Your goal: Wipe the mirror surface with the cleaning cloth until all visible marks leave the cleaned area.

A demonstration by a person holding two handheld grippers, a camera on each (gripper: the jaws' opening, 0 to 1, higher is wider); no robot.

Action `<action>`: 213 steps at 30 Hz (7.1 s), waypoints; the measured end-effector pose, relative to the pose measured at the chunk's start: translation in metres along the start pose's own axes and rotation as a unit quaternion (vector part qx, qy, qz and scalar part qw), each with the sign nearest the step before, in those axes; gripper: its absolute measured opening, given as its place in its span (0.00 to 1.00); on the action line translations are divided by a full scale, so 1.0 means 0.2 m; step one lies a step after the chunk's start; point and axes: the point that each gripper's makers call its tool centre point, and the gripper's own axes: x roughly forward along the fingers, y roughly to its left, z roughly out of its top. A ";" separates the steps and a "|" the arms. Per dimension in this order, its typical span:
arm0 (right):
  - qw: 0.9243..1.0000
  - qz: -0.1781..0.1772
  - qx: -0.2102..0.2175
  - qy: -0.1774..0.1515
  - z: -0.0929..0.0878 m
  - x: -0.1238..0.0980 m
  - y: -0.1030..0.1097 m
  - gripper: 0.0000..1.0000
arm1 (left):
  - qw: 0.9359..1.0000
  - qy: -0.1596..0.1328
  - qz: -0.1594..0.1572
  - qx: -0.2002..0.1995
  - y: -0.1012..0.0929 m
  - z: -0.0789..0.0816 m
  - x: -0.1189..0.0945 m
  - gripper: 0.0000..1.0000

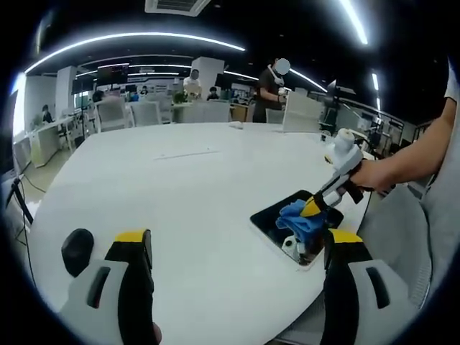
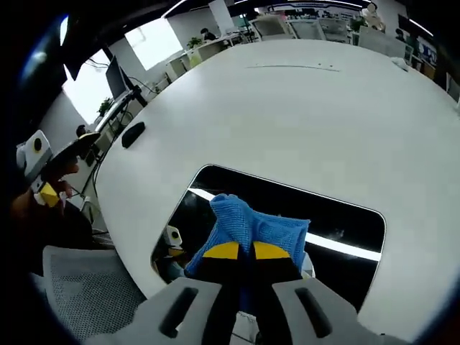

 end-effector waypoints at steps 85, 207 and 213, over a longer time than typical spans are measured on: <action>0.997 -0.073 0.007 0.026 -0.21 -0.29 -0.44 0.00 | 1.000 0.024 0.002 0.013 -0.14 -0.09 0.03 0.99; 0.999 0.008 0.007 0.044 -0.07 0.12 0.47 0.00 | 1.000 0.014 -0.003 0.003 0.06 -0.04 -0.04 0.99; 0.999 0.010 0.011 0.047 -0.07 0.12 0.48 0.00 | 1.000 0.013 -0.002 0.001 0.06 -0.05 -0.05 0.99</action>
